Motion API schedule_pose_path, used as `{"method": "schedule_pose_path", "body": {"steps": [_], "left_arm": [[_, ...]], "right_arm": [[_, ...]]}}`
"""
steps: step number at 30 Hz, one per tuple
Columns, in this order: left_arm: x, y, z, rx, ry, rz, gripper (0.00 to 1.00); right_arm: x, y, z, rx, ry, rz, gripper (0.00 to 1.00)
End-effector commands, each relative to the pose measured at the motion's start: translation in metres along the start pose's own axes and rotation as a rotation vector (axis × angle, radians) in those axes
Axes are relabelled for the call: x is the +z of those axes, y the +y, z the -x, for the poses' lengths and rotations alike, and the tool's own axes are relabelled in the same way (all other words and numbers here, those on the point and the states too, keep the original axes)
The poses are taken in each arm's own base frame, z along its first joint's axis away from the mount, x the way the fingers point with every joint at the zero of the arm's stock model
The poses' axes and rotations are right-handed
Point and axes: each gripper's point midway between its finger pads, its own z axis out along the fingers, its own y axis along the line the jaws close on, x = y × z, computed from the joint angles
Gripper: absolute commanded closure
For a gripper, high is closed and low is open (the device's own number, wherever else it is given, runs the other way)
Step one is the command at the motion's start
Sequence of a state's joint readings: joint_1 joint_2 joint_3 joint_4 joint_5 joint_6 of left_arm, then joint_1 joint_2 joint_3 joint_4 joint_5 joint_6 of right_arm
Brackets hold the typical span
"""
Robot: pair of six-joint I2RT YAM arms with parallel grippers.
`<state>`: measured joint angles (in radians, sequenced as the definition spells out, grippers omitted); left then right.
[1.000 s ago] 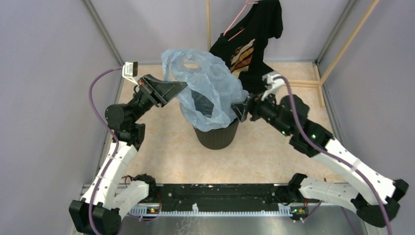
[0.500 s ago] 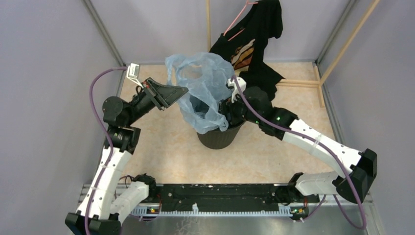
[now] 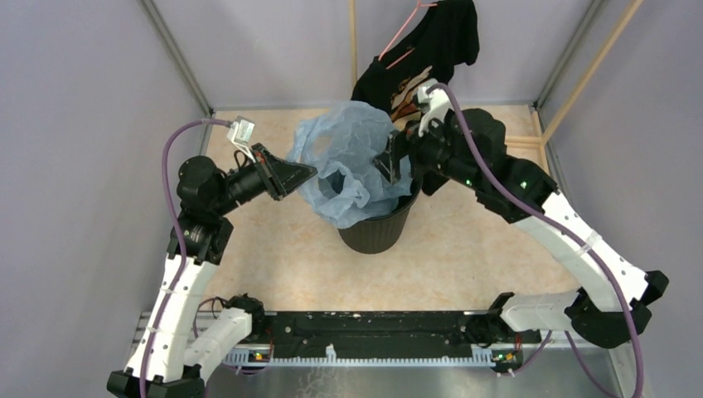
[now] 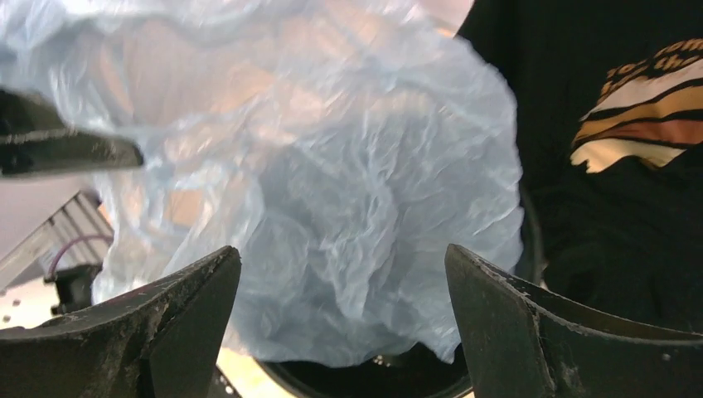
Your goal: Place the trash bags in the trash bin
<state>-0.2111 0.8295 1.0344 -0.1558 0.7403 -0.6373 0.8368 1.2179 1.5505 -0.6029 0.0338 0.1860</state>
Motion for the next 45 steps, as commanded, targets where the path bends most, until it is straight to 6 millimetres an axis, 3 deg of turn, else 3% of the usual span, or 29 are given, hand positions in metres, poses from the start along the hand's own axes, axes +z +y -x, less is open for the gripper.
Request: {"method": "schedule_pose_path", "body": {"steps": [1,4,7,11,13,15,17,22,26,31,37,40,45], "left_arm": [[-0.006,-0.011,0.012,0.092,-0.023,-0.012,1.00],[-0.005,-0.008,0.007,0.082,-0.018,-0.015,1.00],[-0.004,-0.004,0.005,0.063,-0.016,-0.002,1.00],[-0.004,-0.003,0.006,0.038,-0.011,0.012,1.00],[-0.004,-0.005,0.009,0.023,-0.006,0.022,1.00],[-0.005,-0.008,0.012,0.006,0.003,0.026,1.00],[-0.006,-0.014,0.015,-0.002,0.002,0.019,1.00],[-0.006,-0.020,0.023,0.008,-0.016,0.006,1.00],[-0.001,-0.017,0.021,-0.031,-0.017,-0.006,1.00],[0.012,-0.021,0.015,-0.148,-0.027,-0.118,1.00],[0.047,-0.034,-0.002,-0.220,0.022,-0.121,1.00],[0.065,-0.025,-0.022,-0.260,0.058,-0.035,1.00],[0.076,-0.004,-0.039,-0.274,0.087,0.019,1.00]], "right_arm": [[0.023,-0.035,0.024,0.007,-0.051,-0.107,0.06],[0.045,-0.052,0.047,0.175,-0.109,0.020,0.04],[0.065,-0.051,0.064,0.268,-0.115,0.210,0.02],[0.104,-0.063,0.054,0.252,-0.050,0.239,0.01],[0.115,-0.059,0.046,0.270,-0.027,0.295,0.03],[0.124,-0.047,0.034,0.307,-0.012,0.362,0.15],[0.122,-0.029,0.024,0.339,0.016,0.424,0.37],[0.096,0.000,0.009,0.322,0.024,0.430,0.43],[0.087,-0.015,-0.019,0.351,0.078,0.304,0.62],[0.081,-0.049,-0.064,0.204,0.176,0.057,0.65],[0.088,-0.049,-0.085,0.186,0.165,0.033,0.64],[0.094,-0.053,-0.099,0.159,0.179,-0.022,0.64],[0.093,-0.063,-0.107,0.145,0.153,-0.067,0.60]]}}
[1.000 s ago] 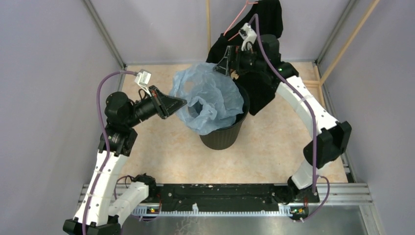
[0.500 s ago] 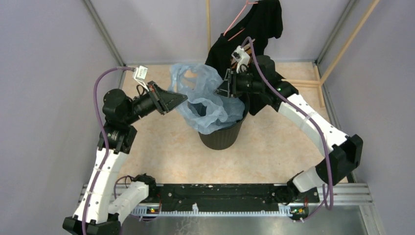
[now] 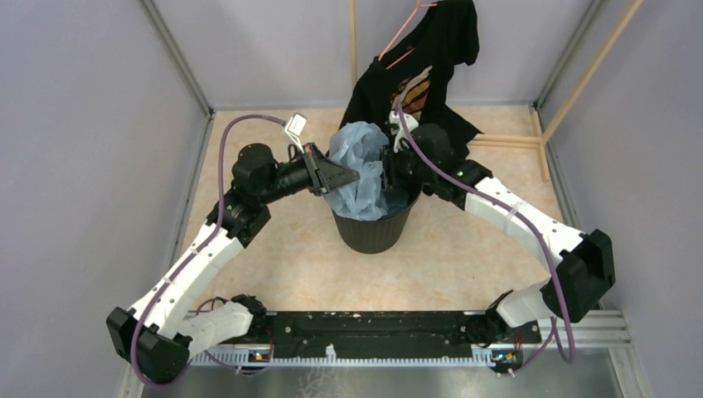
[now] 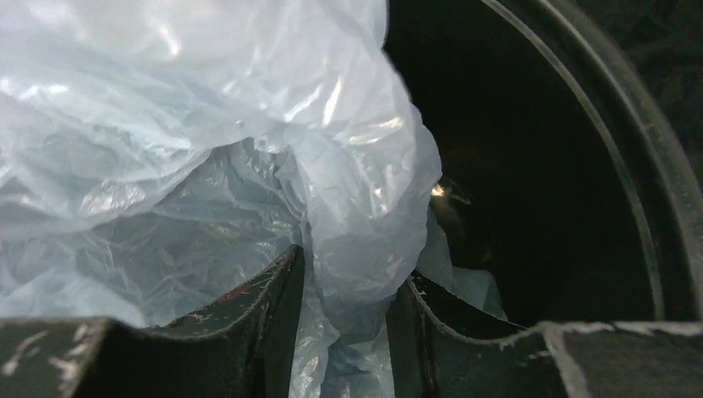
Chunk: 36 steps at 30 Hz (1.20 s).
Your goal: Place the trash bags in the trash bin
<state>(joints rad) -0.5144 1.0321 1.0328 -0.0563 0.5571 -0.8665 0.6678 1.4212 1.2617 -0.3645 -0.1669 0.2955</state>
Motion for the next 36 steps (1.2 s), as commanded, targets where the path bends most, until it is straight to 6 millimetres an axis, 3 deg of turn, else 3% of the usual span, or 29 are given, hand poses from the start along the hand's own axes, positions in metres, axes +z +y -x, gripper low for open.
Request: {"method": "schedule_pose_path", "body": {"steps": [1,6,10,13,15,16,19,23,27,30,33,36], "left_arm": [[0.005,0.007,0.015,0.025,-0.067,0.039,1.00],[-0.004,-0.005,0.033,0.156,-0.137,0.033,1.00],[-0.009,-0.005,0.032,0.190,-0.154,0.029,1.00],[-0.011,0.001,0.030,0.193,-0.164,0.043,1.00],[-0.012,0.003,0.030,0.210,-0.168,0.049,1.00],[-0.011,0.003,0.030,0.218,-0.167,0.052,1.00],[-0.006,0.005,0.030,0.222,-0.151,0.050,1.00],[0.005,0.001,0.032,0.220,-0.143,-0.003,1.00],[0.013,-0.005,0.032,0.203,-0.131,-0.058,1.00],[0.017,-0.005,0.032,0.201,-0.120,-0.067,1.00],[0.018,-0.003,0.031,0.195,-0.116,-0.063,1.00],[0.017,-0.001,0.028,0.186,-0.113,-0.057,1.00]], "right_arm": [[-0.009,-0.003,0.021,-0.043,-0.110,-0.035,0.59],[-0.030,0.008,0.038,-0.065,-0.153,-0.003,0.43],[-0.053,0.014,0.056,-0.072,-0.193,-0.014,0.25],[-0.076,0.003,0.073,-0.082,-0.247,-0.108,0.17],[-0.094,-0.007,0.086,-0.081,-0.309,-0.184,0.03],[-0.102,-0.009,0.092,-0.076,-0.340,-0.204,0.02],[-0.125,0.007,0.111,-0.044,-0.426,-0.149,0.01],[-0.148,0.055,0.133,0.033,-0.520,0.088,0.02],[-0.142,0.106,0.138,0.037,-0.506,0.326,0.19],[-0.129,0.115,0.141,0.018,-0.515,0.290,0.27],[-0.121,0.115,0.146,-0.017,-0.561,0.234,0.48],[-0.112,0.115,0.149,-0.049,-0.587,0.213,0.51]]}}
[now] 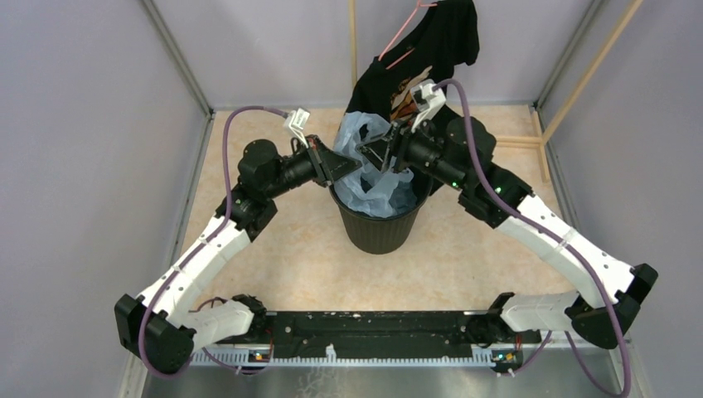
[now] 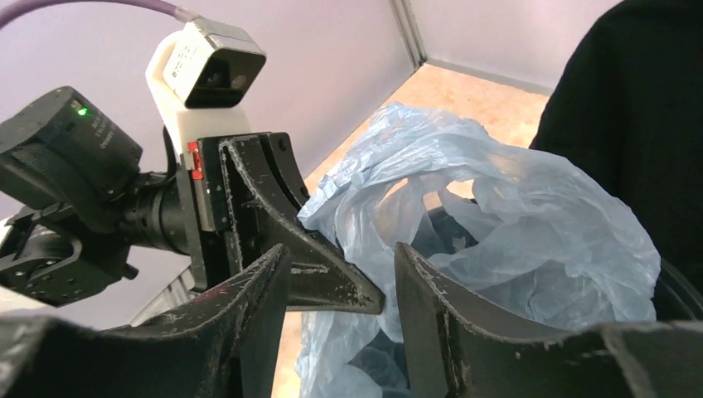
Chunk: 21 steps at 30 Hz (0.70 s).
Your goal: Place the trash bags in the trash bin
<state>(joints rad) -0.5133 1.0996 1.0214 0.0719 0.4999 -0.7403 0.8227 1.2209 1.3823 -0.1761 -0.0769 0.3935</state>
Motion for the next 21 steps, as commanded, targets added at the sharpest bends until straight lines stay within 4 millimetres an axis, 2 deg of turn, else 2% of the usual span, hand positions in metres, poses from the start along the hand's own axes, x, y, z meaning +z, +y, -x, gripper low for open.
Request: {"method": "schedule_pose_path", "body": {"steps": [1,4,9,12,14,16,17,21], "left_arm": [[-0.002,-0.018,0.013,0.030,-0.047,-0.070,1.00],[-0.003,-0.021,0.012,0.021,-0.040,-0.084,1.00],[-0.004,-0.023,0.013,0.021,-0.034,-0.085,1.00],[-0.004,-0.028,0.017,0.027,-0.037,-0.093,1.00],[-0.004,-0.029,0.019,0.034,-0.034,-0.092,1.00],[-0.004,-0.030,0.020,0.043,-0.028,-0.086,1.00],[-0.005,-0.029,0.021,0.050,-0.029,-0.080,1.00],[-0.009,-0.026,0.024,0.072,-0.050,-0.043,1.00]], "right_arm": [[0.010,0.008,0.032,-0.066,-0.133,0.000,0.51],[0.019,0.007,0.031,-0.085,-0.143,-0.006,0.51],[0.031,0.007,0.017,-0.132,-0.126,-0.034,0.51],[0.038,0.005,0.018,-0.136,-0.148,-0.040,0.53],[0.040,0.004,0.018,-0.137,-0.159,-0.037,0.61],[0.039,0.003,0.018,-0.140,-0.172,-0.040,0.79],[0.036,0.002,0.018,-0.141,-0.176,-0.046,0.84],[0.018,-0.006,0.019,-0.179,-0.211,-0.075,0.86]]}}
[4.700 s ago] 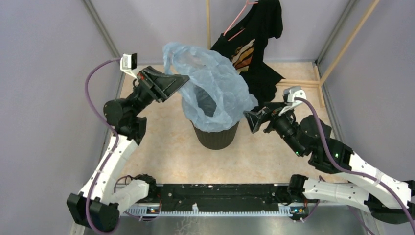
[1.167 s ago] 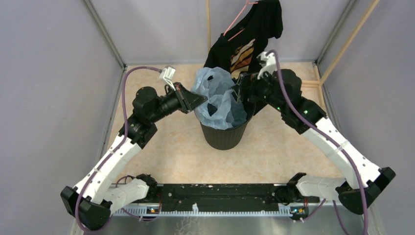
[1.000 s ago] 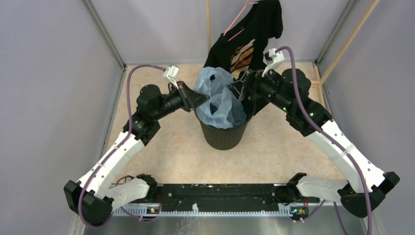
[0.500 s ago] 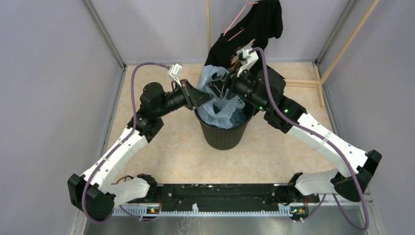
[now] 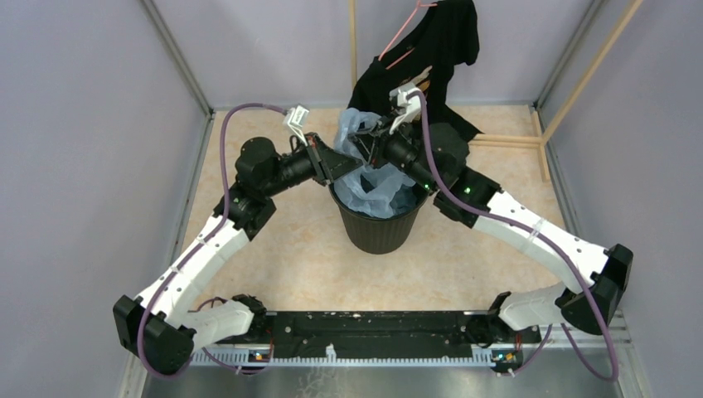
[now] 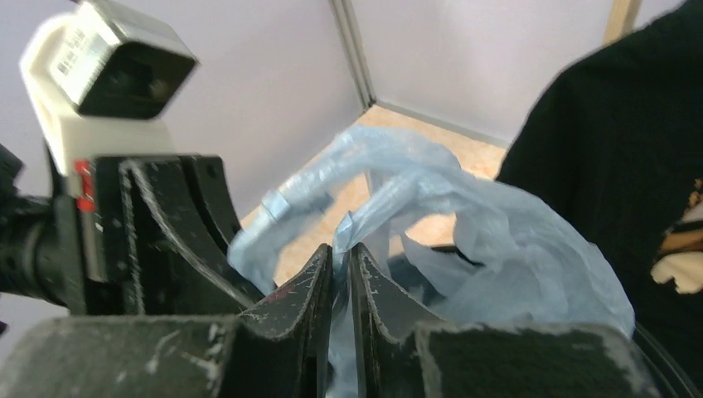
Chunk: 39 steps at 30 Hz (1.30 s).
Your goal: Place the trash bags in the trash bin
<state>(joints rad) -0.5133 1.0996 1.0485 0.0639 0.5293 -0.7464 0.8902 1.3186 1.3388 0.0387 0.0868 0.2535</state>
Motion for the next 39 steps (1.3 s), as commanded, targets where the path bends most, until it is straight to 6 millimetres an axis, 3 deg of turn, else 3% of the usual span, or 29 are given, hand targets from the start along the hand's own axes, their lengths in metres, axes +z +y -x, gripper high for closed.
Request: {"method": "schedule_pose_path", "body": {"steps": [1,2,9,11,12,15,17,21,26,31,34,39], "left_arm": [[-0.008,-0.015,0.021,0.072,-0.061,-0.006,0.99],[-0.009,-0.015,0.021,0.075,-0.064,-0.005,0.97],[-0.011,-0.010,0.019,0.085,-0.056,0.026,0.65],[-0.014,-0.004,0.014,0.083,-0.036,0.061,0.64],[-0.015,-0.001,0.012,0.082,-0.028,0.073,0.66],[-0.014,0.001,0.009,0.071,-0.018,0.071,0.93],[-0.008,-0.002,0.008,0.053,-0.015,0.037,0.98],[0.013,-0.003,0.011,0.048,-0.023,0.009,1.00],[0.035,0.025,-0.002,0.126,-0.011,0.178,1.00],[0.029,0.055,-0.008,0.194,-0.062,0.282,1.00],[0.031,0.065,-0.020,0.196,-0.033,0.296,1.00],[0.020,0.059,-0.030,0.165,-0.014,0.269,1.00]], "right_arm": [[-0.025,-0.003,0.028,-0.049,-0.122,-0.016,0.92],[-0.033,-0.003,0.033,-0.061,-0.141,-0.014,1.00],[-0.080,-0.005,0.053,-0.095,-0.247,0.002,1.00],[-0.093,-0.008,0.058,-0.088,-0.281,-0.009,1.00],[-0.098,-0.009,0.059,-0.086,-0.292,-0.007,1.00],[-0.104,-0.007,0.057,-0.081,-0.299,0.009,1.00],[-0.103,-0.003,0.051,-0.078,-0.280,0.033,1.00],[-0.091,0.006,0.017,-0.068,-0.131,0.093,1.00],[-0.083,-0.002,-0.040,-0.018,0.080,0.064,1.00],[-0.076,-0.009,-0.081,-0.005,0.231,0.034,1.00],[-0.064,-0.003,-0.100,-0.017,0.321,0.070,1.00],[-0.042,-0.004,-0.134,0.004,0.468,0.055,1.00]]}}
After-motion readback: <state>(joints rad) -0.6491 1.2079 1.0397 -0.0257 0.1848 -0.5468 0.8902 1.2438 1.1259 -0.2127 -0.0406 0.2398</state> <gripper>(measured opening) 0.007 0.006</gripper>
